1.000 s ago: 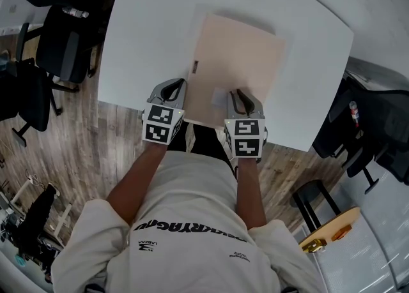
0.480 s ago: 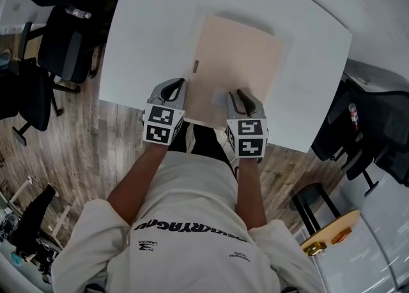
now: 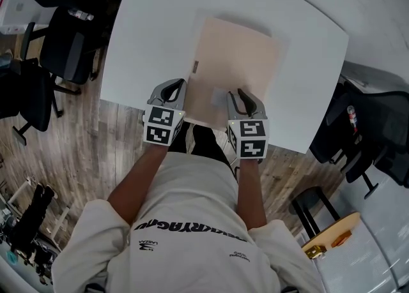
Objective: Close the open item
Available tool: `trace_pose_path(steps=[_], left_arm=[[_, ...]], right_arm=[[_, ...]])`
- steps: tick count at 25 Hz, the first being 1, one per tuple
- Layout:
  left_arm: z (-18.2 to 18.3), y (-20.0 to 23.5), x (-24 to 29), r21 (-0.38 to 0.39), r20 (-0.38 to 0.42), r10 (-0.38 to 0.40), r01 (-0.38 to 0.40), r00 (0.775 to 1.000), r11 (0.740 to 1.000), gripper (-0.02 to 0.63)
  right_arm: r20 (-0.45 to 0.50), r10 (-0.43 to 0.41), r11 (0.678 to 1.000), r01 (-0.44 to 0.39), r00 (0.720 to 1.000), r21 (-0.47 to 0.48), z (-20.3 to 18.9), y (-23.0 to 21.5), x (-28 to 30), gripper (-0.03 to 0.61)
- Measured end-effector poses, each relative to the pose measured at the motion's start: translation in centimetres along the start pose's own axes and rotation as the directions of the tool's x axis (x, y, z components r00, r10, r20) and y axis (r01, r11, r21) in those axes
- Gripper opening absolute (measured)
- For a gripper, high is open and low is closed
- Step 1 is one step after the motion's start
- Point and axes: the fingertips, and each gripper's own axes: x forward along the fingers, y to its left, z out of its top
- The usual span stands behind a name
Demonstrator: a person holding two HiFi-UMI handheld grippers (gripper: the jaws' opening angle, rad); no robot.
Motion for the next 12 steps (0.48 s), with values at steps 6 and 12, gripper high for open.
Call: trace_pose_path(steps=[6,12], left_arm=[[1.2,-0.6,-1.1,0.015,0.033,0.005,-0.006,0.999,1.0,-0.002],[2.1,-1.6,-2.0,0.041,0.059,0.002,-0.005,0.998,0.999,-0.002]], right_arm=[[0.027,-0.005,1.0,0.005,1.0,-0.006,0.5,0.2,-0.9,0.097],[0.09,-0.008,1.0,0.008,0.996,-0.007,1.6,0.1,-2.5,0.095]])
